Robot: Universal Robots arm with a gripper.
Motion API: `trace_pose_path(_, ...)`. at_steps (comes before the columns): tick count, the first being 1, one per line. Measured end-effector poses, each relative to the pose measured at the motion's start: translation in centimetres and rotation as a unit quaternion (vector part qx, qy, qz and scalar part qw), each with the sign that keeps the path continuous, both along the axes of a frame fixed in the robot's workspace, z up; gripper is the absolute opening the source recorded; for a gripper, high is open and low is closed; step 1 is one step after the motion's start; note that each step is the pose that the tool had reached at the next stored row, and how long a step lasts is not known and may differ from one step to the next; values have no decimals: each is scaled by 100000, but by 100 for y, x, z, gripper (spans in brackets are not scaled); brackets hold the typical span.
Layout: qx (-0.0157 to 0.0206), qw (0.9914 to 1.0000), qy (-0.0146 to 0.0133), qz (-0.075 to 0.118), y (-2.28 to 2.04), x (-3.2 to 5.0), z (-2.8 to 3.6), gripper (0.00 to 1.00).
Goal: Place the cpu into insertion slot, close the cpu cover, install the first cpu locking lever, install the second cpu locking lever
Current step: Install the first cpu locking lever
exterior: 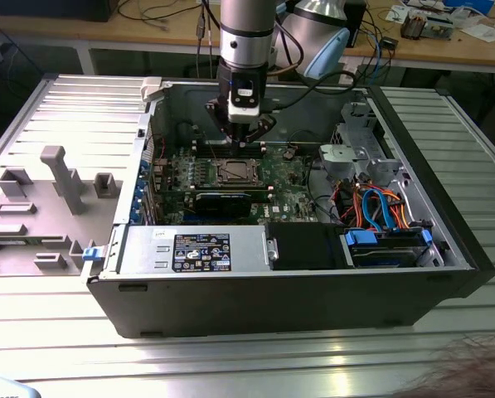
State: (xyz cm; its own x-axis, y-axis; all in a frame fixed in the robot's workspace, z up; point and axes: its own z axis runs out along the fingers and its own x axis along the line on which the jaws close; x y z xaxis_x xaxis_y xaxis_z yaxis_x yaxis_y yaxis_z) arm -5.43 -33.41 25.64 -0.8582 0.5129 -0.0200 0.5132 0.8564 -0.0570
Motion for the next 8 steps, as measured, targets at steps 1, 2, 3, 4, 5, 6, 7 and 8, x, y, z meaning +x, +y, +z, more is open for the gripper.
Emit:
trace_pose_path(1,-1,100000,1,157,0,0,0,11)
trace_pose_path(2,-3,100000,0,286,0,0,0,11)
trace_pose_path(3,-2,99999,2,427,0,0,0,11)
trace_pose_path(4,-1,99999,0,519,0,0,0,11)
trace_pose_path(5,0,99998,-1,630,0,0,0,11)
trace_pose_path(6,0,99997,0,710,0,0,0,11)
trace_pose_path(7,0,99996,1,848,0,0,0,11)
trace_pose_path(8,-1,99996,1,935,0,0,0,11)
